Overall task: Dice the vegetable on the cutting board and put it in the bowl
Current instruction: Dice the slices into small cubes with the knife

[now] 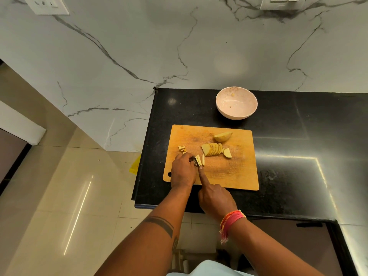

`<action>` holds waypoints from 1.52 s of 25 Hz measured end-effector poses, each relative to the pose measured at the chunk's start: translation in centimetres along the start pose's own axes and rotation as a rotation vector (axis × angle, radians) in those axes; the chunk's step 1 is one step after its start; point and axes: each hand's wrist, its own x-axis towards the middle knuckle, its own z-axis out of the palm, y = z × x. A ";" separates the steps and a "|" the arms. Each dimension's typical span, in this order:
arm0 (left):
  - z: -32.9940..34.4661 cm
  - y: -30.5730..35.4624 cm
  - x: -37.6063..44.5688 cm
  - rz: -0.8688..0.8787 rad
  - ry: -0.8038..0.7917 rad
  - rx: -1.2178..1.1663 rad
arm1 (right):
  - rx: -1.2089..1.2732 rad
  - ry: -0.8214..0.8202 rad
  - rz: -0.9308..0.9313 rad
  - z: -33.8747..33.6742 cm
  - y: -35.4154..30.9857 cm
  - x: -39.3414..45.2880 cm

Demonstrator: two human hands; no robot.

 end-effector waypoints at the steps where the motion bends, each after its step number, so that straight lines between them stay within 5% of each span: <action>1: 0.0 0.1 0.1 0.002 -0.001 0.004 | 0.001 -0.006 0.000 0.1 0.1 -0.6; 12: 0.3 0.8 -1.1 -0.022 0.061 -0.080 | 0.088 0.077 0.028 -0.4 2.6 -3.4; 16: 1.1 1.4 -1.8 0.015 -0.026 0.093 | 0.147 0.147 0.083 -0.9 3.5 -2.2; 26: -1.0 -0.3 0.4 0.282 -0.144 0.226 | 0.124 0.125 0.047 -0.8 3.2 -0.6; 38: -0.9 -1.7 0.6 0.219 -0.126 0.124 | 0.235 0.174 0.034 0.8 2.8 0.0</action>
